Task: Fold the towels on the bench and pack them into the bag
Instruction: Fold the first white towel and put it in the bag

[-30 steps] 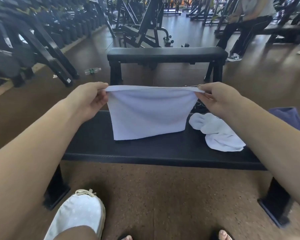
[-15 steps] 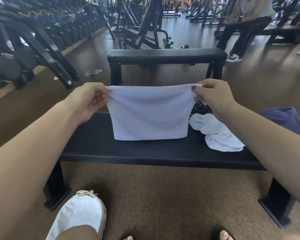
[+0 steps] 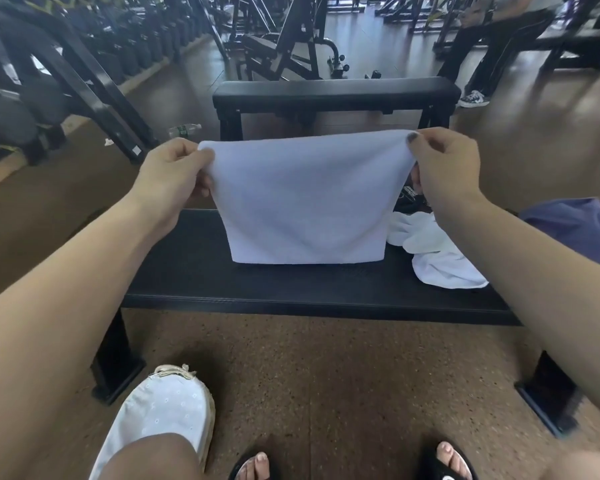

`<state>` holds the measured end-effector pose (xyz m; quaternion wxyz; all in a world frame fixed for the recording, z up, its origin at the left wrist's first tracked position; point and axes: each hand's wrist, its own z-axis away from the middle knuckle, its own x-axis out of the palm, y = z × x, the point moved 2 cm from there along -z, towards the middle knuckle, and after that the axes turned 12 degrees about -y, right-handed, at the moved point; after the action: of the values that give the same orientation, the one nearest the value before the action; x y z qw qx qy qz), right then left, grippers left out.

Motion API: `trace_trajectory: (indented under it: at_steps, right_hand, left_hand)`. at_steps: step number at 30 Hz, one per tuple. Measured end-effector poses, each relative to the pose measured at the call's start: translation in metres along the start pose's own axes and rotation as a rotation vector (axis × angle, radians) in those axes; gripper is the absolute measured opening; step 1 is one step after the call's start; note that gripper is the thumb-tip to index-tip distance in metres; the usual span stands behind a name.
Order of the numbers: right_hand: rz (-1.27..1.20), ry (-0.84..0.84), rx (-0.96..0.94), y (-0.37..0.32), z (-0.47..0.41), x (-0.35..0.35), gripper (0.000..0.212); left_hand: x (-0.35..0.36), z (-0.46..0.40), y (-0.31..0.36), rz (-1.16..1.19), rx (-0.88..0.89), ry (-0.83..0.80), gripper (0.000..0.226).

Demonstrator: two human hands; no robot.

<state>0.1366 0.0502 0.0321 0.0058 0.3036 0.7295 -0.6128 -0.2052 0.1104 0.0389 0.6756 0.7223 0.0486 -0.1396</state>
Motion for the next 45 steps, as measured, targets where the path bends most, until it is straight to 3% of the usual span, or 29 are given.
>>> trace_trajectory:
  at_steps: [13,21,28,33,37,40,45]
  right_hand:
    - [0.015,0.065,0.07,0.005,0.002,-0.005,0.019]
    - [-0.099,-0.011,0.202,0.006,0.004,0.001,0.014]
    - [-0.088,-0.154,0.095,-0.012,0.031,0.028,0.008]
    - [-0.14,-0.352,-0.005,-0.033,0.053,0.05,0.018]
    - [-0.406,-0.501,0.141,-0.046,0.061,0.061,0.022]
    - [-0.601,-0.56,0.269,-0.048,0.061,0.059,0.028]
    - [-0.549,-0.635,0.239,-0.05,0.06,0.051,0.035]
  left_hand:
    - [0.009,0.0,0.001,-0.185,0.056,0.121,0.025]
    - [0.021,0.0,0.006,-0.283,0.069,0.121,0.018]
    - [0.065,0.017,0.018,-0.376,0.216,-0.09,0.008]
    - [0.099,0.042,0.034,-0.539,0.355,-0.272,0.022]
    - [0.11,0.048,0.041,-0.568,0.363,-0.35,0.017]
    - [0.107,0.048,0.044,-0.727,0.425,-0.365,0.029]
    - [0.098,0.044,0.048,-0.892,0.482,-0.405,0.027]
